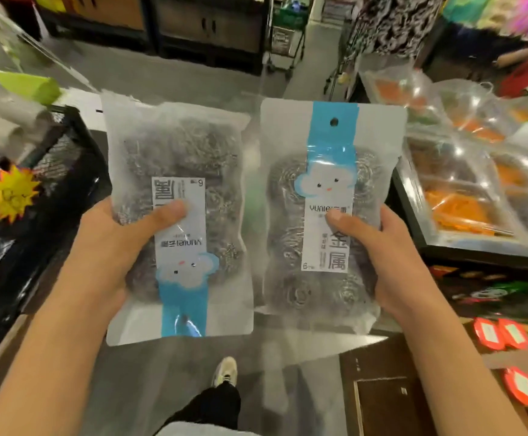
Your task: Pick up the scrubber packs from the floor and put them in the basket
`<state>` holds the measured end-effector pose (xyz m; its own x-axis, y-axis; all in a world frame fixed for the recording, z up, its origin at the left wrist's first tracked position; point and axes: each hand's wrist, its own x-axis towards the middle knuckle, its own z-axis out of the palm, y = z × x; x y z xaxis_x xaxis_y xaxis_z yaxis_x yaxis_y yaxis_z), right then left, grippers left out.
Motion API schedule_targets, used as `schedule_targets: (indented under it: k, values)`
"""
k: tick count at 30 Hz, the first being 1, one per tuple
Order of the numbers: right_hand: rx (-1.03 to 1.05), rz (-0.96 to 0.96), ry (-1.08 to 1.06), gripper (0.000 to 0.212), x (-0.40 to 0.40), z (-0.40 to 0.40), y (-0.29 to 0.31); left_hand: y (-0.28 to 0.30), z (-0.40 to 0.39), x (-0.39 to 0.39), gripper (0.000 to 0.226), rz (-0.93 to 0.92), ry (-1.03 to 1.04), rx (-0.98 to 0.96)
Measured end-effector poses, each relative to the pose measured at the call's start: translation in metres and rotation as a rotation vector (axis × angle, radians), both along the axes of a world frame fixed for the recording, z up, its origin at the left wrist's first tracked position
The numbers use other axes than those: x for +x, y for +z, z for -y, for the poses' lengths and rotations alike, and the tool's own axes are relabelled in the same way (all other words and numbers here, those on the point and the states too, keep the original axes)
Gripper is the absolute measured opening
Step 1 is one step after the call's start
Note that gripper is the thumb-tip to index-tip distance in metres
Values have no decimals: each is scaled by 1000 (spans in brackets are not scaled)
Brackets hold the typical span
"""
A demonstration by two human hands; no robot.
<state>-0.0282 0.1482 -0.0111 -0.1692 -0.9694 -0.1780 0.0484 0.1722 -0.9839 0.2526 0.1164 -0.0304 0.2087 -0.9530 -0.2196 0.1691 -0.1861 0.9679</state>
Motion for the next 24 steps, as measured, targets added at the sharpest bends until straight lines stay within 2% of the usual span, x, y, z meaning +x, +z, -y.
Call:
schedule_targets:
  k: [7,11,15,20,24]
  values:
    - [-6,-28,58,40,2,136,1,-4,114,7,27,-5,130,-18]
    - [9,-31,164,44,14,216,-13,-15,158,20,26,15,251,-4]
    - [62,-8,315,50,39,308,-31,-25,198,33,20,34,406,8]
    - [127,-16,542,34,89,429,-49,-33,241,47,20,27,646,54]
    - [166,-46,783,41,139,502,-57,-41,257,56,35,1,878,138]
